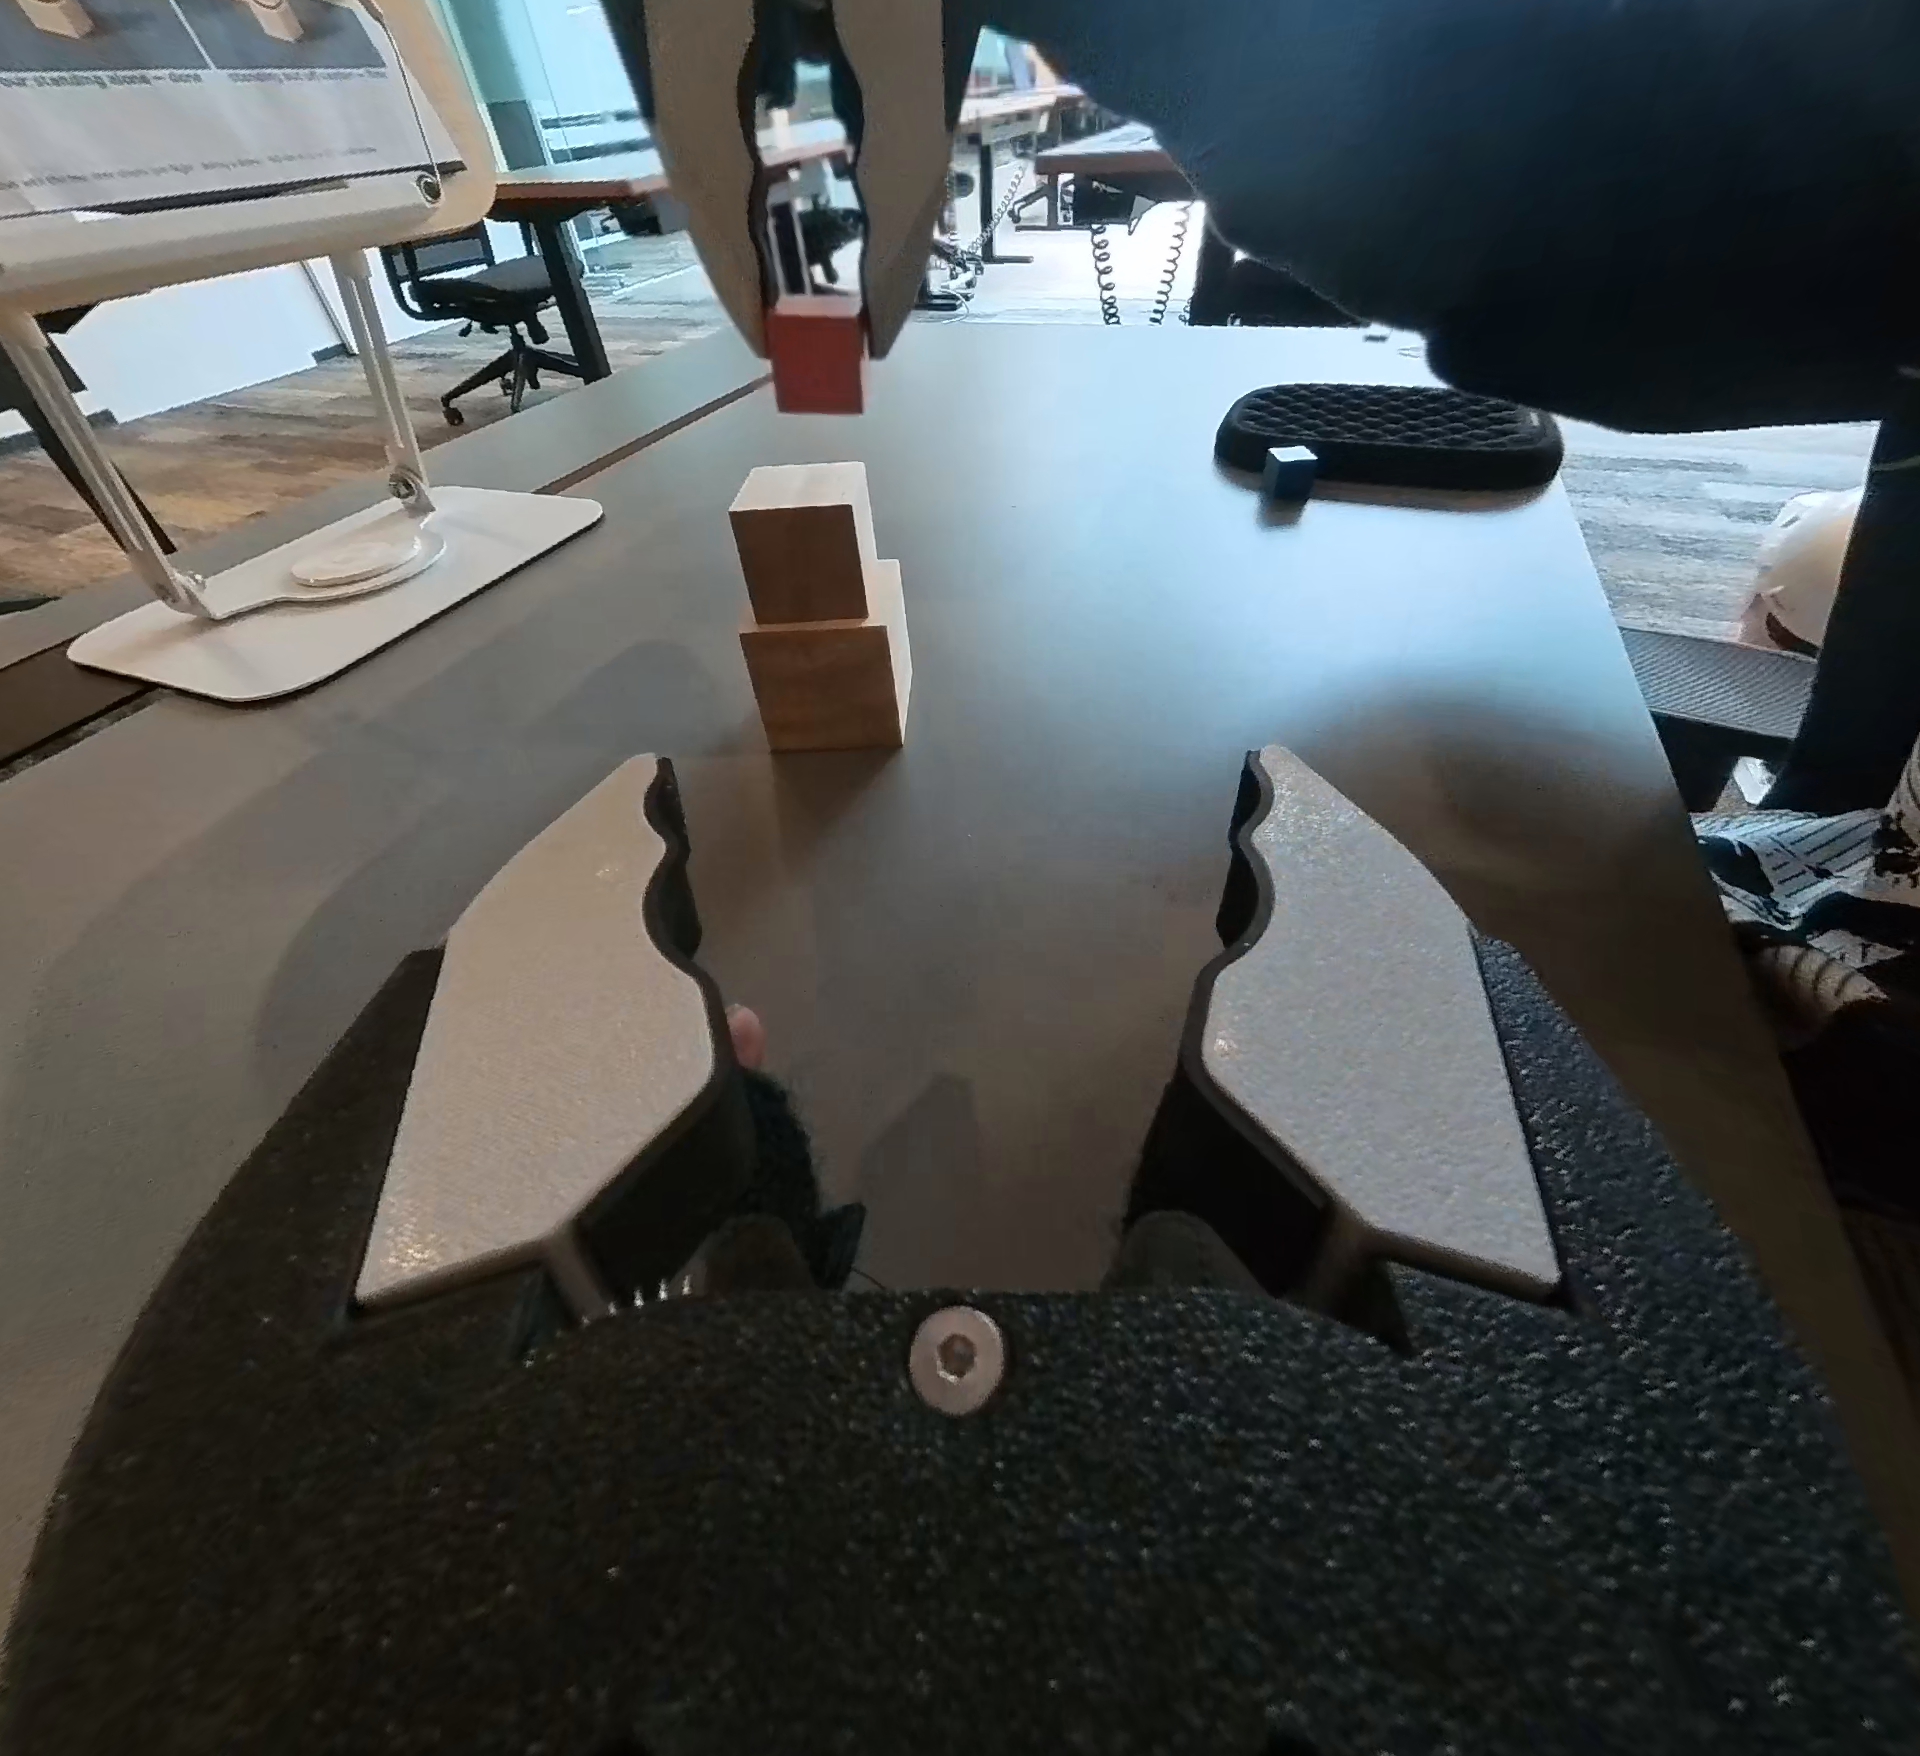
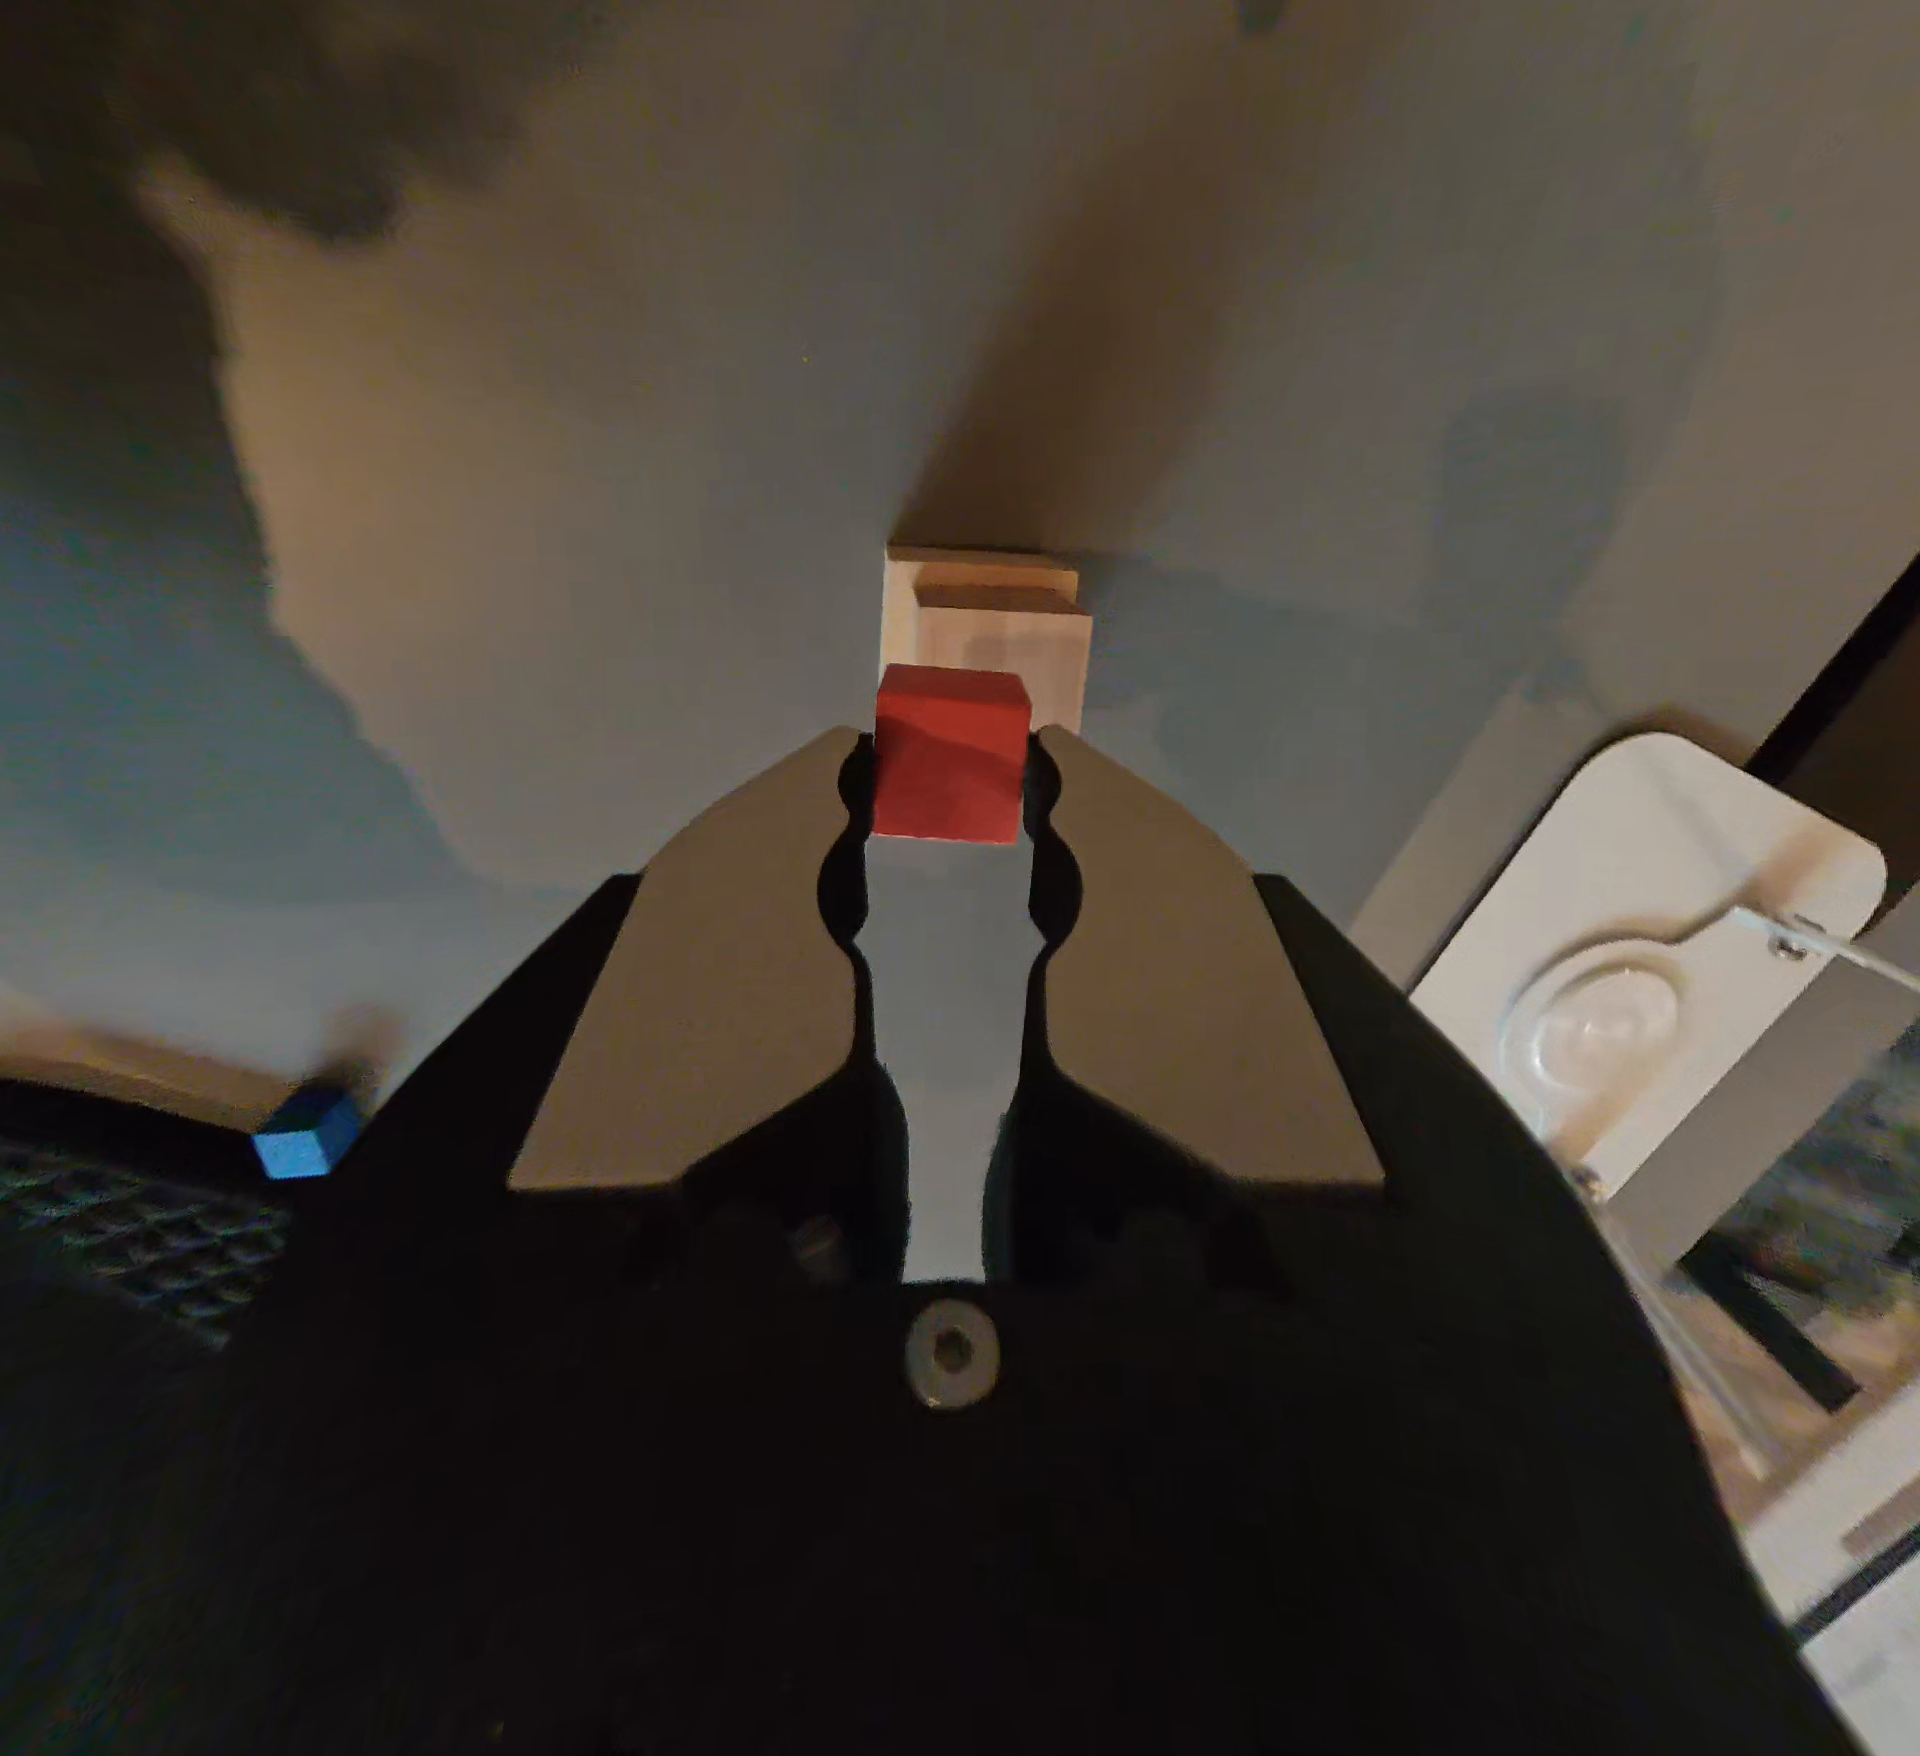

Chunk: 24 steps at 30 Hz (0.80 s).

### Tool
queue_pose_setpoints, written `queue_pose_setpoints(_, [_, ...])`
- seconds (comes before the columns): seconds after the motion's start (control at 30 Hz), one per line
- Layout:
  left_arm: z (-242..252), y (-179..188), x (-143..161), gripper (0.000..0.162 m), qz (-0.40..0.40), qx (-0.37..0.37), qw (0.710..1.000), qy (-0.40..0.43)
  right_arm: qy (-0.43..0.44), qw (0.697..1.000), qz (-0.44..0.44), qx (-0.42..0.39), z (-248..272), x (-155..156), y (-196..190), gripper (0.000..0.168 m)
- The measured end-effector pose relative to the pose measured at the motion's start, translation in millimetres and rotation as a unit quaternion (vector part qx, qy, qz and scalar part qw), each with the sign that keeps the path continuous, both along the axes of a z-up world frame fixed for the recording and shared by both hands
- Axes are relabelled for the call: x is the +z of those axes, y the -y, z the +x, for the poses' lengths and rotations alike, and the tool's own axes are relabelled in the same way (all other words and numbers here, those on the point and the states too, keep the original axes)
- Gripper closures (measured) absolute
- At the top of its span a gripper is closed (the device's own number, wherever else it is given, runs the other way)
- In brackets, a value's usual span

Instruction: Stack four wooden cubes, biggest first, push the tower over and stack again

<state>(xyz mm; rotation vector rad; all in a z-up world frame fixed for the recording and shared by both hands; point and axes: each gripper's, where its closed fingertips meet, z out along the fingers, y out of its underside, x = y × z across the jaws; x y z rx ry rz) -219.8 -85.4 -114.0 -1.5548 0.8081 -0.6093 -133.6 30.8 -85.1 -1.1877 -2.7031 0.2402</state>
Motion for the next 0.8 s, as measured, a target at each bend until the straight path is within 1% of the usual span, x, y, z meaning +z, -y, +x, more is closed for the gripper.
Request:
queue_pose_setpoints(0.1, [0.6, 0.1, -0.6, 0.063, -0.002, -0.002, 1.0, -0.001, -0.003, 0.999, -0.01, 0.031, -3.6, -6.6, -4.0, 0.142])
queue_pose_setpoints(0.43, [0.0, -0.2, -0.6, 0.063, -0.003, -0.001, 1.0, 0.001, 0.006, 1.0, -0.019, 0.023, -6.7, -19.5, -11.8, 0.141])
queue_pose_setpoints(0.8, [-0.3, 0.1, -0.2, 0.064, -0.002, -0.001, 1.0, 0.002, -0.001, 1.0, -0.022, 0.019, -8.1, -22.5, -10.9, 0.141])
